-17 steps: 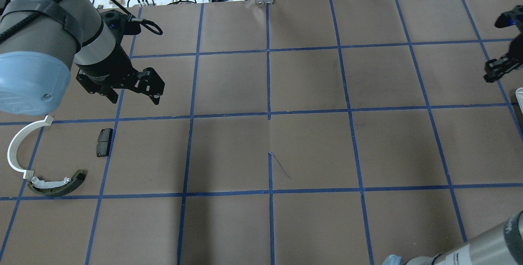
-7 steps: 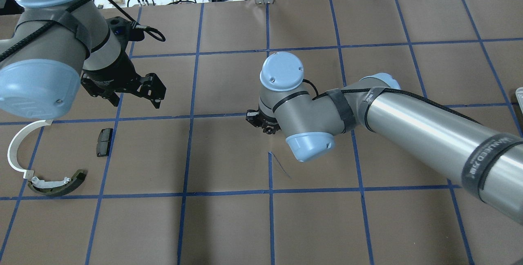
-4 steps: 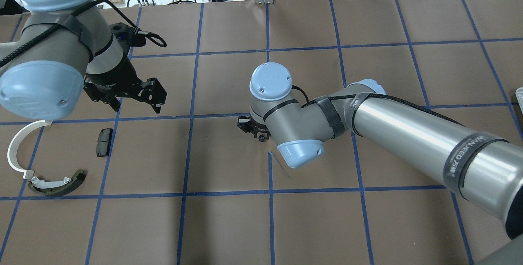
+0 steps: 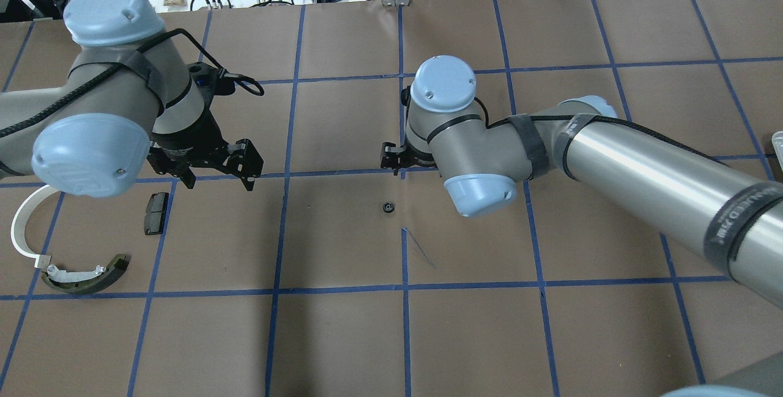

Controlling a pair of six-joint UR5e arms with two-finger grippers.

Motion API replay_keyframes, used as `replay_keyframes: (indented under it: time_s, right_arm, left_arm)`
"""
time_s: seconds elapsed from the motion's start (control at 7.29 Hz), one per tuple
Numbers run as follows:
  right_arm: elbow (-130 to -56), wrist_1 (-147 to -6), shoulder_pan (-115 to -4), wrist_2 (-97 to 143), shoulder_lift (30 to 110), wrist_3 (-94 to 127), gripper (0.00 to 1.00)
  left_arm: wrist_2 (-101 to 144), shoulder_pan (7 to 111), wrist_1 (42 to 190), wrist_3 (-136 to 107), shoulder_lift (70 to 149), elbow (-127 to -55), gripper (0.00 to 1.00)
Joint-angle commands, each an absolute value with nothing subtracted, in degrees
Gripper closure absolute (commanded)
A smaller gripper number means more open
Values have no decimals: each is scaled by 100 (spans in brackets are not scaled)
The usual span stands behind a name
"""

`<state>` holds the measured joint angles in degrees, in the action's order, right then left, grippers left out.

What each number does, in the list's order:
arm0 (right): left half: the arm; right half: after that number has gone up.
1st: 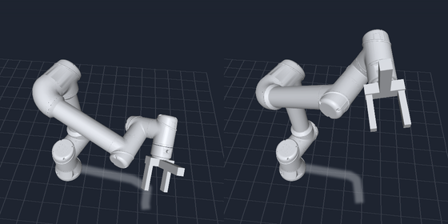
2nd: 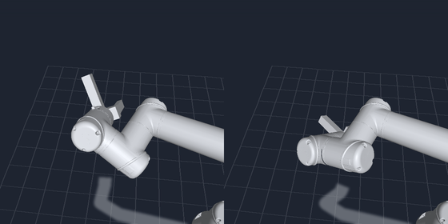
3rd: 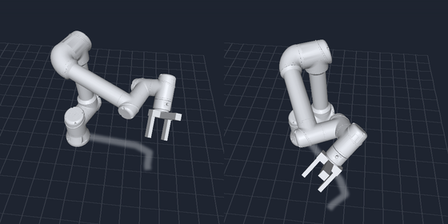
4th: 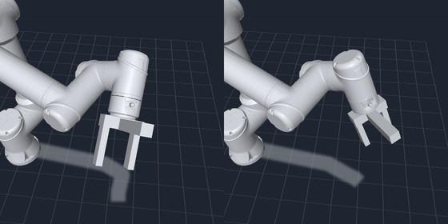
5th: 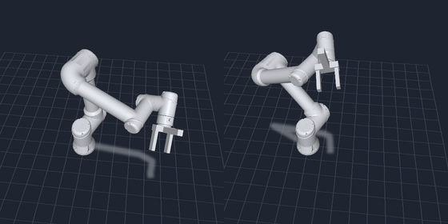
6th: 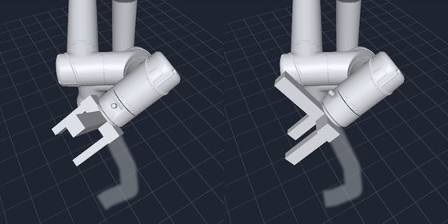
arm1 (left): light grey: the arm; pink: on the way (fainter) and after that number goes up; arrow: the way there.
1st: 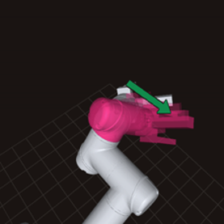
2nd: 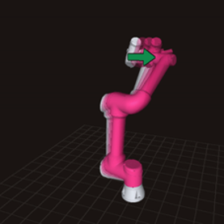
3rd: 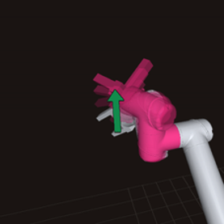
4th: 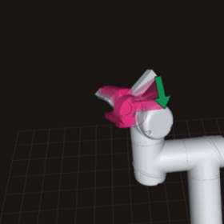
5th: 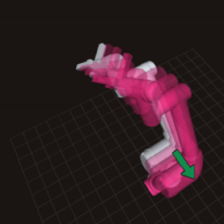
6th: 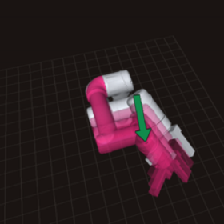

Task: Place bearing gear from tray to pile

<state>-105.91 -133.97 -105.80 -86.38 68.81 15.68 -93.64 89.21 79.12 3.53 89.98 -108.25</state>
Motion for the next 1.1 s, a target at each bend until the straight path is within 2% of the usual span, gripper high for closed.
replay_keyframes:
  time_s: [0.0, 0.41, 0.69, 0.96]
  right_arm:
    - [-10573, -12624, -9358, -8683, 7468, -761, 0]
    - [-10564, -11830, -7258, -9217, 7796, -4506, 0]
    - [-10582, -11865, -6165, -9219, 7735, -5278, 0]
    - [-10547, -12224, -5454, -9238, 7603, -6297, 0]
  left_arm:
    - [-9325, 9663, 7439, -191, 9244, -10924, 0]
    - [-9018, 10579, 6358, -808, 9982, -10934, 0]
    - [-9009, 11011, 5576, -948, 10561, -10934, 0]
    - [-9017, 11153, 5056, -1002, 11028, -10925, 6]
